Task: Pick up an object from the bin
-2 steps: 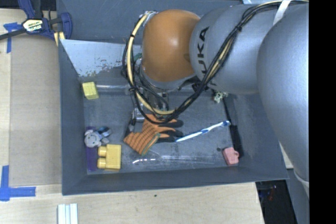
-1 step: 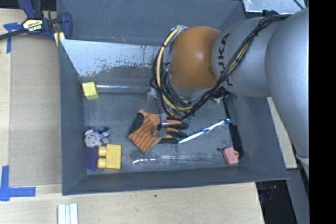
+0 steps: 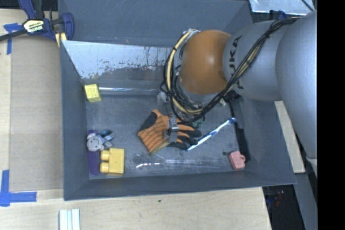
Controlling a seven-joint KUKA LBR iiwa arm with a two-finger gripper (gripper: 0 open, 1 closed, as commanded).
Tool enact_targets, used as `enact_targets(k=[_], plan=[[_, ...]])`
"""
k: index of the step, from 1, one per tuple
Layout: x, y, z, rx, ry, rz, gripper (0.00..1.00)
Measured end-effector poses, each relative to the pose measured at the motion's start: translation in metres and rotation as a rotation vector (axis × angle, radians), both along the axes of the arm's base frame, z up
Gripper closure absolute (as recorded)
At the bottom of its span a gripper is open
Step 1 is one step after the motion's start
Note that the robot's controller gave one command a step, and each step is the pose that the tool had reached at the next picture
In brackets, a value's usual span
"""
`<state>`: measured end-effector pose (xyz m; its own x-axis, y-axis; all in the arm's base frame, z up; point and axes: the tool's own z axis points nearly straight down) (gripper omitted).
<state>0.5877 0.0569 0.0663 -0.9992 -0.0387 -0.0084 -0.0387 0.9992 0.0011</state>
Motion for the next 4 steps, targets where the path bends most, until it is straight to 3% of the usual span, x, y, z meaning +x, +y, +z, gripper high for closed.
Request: enact_targets(k=[1, 2, 3, 4], plan=[[0.001, 0.024, 0.002, 0.002, -0.005, 0.004, 0.00], [0.002, 0.008, 0.003, 0.002, -0.007, 0.001, 0.00], [0.005, 0.022, 0.006, 0.005, -0.016, 0.003, 1.00], [0.005, 0.022, 0.006, 0.005, -0.016, 0.003, 1.00]])
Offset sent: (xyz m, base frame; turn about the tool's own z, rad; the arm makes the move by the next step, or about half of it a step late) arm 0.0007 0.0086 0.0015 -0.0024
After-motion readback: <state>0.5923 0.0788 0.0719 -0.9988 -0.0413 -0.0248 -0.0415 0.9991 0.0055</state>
